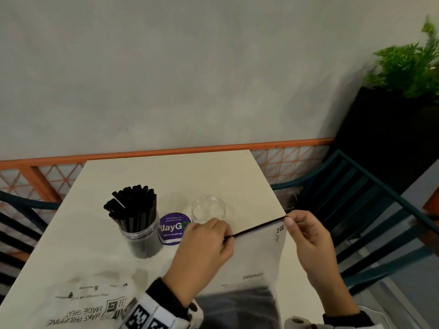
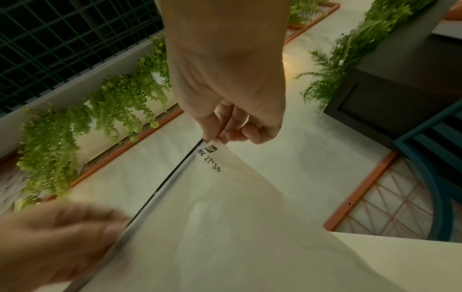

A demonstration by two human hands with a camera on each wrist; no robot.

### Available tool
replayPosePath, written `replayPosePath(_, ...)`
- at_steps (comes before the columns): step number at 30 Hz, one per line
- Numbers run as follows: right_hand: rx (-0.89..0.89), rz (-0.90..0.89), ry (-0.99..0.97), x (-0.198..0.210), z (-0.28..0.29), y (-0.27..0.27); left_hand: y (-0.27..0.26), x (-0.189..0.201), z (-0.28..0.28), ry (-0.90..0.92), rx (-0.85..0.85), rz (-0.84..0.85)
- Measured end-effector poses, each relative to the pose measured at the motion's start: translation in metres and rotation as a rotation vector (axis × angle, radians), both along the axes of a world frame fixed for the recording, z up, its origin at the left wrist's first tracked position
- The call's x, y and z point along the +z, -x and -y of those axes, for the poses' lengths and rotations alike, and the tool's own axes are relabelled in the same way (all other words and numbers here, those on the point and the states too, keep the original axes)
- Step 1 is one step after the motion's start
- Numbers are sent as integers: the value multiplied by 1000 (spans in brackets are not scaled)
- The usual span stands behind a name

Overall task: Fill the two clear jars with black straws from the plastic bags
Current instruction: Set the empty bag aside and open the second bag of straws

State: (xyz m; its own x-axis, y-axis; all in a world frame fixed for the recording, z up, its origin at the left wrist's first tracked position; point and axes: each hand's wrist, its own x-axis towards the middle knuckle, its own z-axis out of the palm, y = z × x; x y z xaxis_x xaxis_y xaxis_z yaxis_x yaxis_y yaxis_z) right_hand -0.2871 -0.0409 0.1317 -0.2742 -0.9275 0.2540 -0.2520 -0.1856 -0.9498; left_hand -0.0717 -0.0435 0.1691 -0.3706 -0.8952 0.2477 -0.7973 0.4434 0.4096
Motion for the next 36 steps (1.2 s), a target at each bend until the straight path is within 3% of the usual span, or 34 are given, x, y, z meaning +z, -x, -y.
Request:
replayPosePath(9,-74,221,38,10,8,24,-80,2,3,-60,193,-89)
replayPosePath(15,110,316,-2,4,8,4,-96,-15,6,-175,214,-274)
replayPosePath(18,107,252,-38,2,5,-7,-81,-23,5,-196,168,-325)
replayPosePath(25,68,79,-113,-1,1,-14,-61,-55,11,-201,318,-266)
replayPosePath(30,-73,130,-160,-5,-2,-8,-66,-63,12,-216,544,-356)
replayPosePath(32,-96,116,-210,-9,-1,-7,-69,-66,13,-341,533,-486)
replayPosePath(36,-9,139,-361,-22,4,-11,-67,-63,12,-753,343,-1198)
